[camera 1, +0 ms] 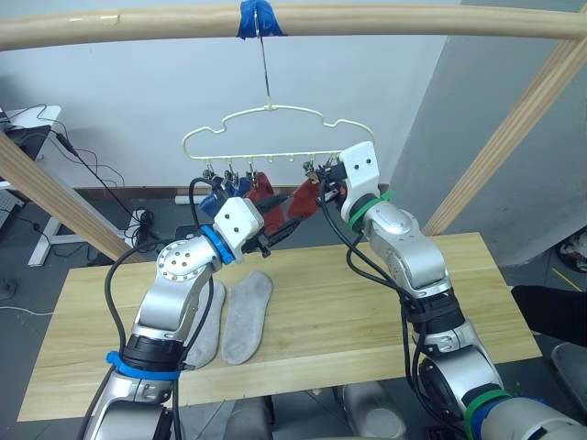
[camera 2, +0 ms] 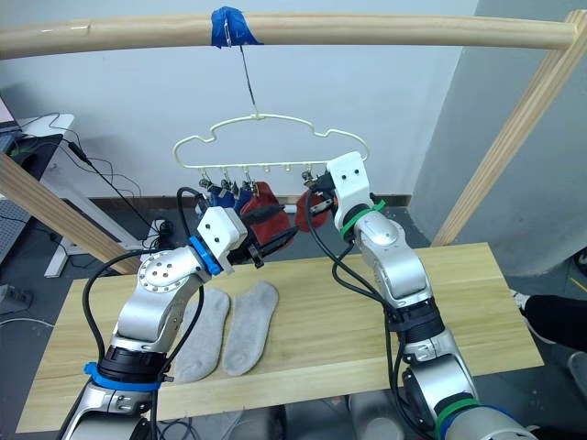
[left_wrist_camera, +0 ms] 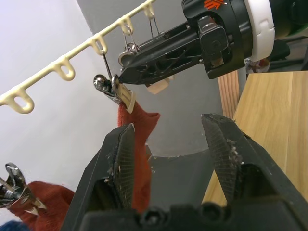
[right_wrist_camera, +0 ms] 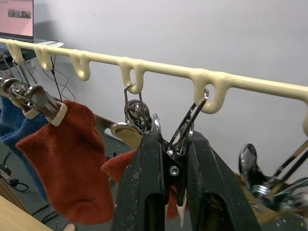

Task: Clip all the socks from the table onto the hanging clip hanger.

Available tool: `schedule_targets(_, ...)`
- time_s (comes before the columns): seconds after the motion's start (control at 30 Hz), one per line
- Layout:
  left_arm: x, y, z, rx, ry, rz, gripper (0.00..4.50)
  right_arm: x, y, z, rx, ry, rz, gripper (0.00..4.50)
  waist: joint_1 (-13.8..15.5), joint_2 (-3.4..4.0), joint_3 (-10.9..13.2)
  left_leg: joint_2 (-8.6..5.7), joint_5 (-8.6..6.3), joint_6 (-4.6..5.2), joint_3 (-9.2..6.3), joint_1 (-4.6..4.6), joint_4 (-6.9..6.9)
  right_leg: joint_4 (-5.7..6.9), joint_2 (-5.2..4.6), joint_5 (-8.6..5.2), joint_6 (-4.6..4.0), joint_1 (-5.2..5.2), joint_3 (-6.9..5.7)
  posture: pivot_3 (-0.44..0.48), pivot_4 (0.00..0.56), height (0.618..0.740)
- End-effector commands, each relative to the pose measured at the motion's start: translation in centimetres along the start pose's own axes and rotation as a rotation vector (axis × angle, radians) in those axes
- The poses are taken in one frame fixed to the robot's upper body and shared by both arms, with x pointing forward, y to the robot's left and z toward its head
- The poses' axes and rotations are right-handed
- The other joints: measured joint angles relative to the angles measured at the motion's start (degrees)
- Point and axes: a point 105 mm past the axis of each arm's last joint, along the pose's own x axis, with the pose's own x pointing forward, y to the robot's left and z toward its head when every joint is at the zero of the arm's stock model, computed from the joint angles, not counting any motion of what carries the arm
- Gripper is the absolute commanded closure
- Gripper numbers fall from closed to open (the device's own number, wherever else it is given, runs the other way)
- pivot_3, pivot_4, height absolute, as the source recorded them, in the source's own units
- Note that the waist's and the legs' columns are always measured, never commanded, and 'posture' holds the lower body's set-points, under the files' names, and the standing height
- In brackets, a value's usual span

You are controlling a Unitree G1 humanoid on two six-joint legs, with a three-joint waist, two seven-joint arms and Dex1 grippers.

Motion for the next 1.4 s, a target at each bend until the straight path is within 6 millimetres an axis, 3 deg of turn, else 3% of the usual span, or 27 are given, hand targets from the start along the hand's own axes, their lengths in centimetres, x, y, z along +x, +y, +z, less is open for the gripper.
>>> schedule_targets(0.03, 0.06, -0.28, 1.05, 0.032, -0.028, -0.01, 2.03, 0.22, 0.11, 1.98, -0.025, -0.07, 0.008, 4.29, 0.0, 0.0, 0.0, 0.0, 0.0, 0.0, 0.0, 0.0, 0.01, 0.01, 0.0, 0.0, 0.0, 0.0, 0.0, -0.161, 0.156, 0.73)
schedule_targets(0.33, 0.07, -0.32, 0.88, 0.029, -0.024, -0.008, 2.03, 0.01, -0.02, 1.87, 0.007, -0.068, 0.006, 4.29, 0.03, 0.0, 0.0, -0.01, 0.0, 0.0, -0.01, -0.01, 0.28, 0.25, 0.01, 0.0, 0.0, 0.0, 0.01, -0.163, 0.161, 0.73)
schedule_targets(0.37, 0.08, -0.32, 0.88, 0.029, -0.024, -0.008, 2.03, 0.03, -0.01, 1.83, 0.003, -0.064, 0.007, 3.53, 0.03, 0.0, 0.0, -0.01, 0.0, 0.01, -0.01, -0.01, 0.33, 0.28, 0.01, 0.0, 0.0, 0.01, 0.01, -0.164, 0.162, 0.73)
schedule_targets(0.47, 0.16, -0.29, 0.85, 0.028, -0.024, -0.008, 2.03, 0.12, 0.01, 1.68, -0.012, -0.052, 0.008, 2.51, 0.04, 0.0, 0.0, -0.02, -0.01, 0.01, -0.02, -0.03, 0.59, 0.48, 0.02, -0.01, 0.01, 0.01, 0.02, -0.164, 0.162, 0.73)
schedule_targets(1.4, 0.22, -0.25, 0.64, 0.031, -0.022, -0.002, 2.03, 0.87, 0.03, 1.97, -0.066, -0.073, 0.018, 2.51, 0.06, 0.0, 0.0, 0.0, 0.01, 0.04, -0.05, -0.01, 0.73, 0.63, 0.11, -0.01, 0.01, 0.01, 0.06, -0.16, 0.154, 0.73)
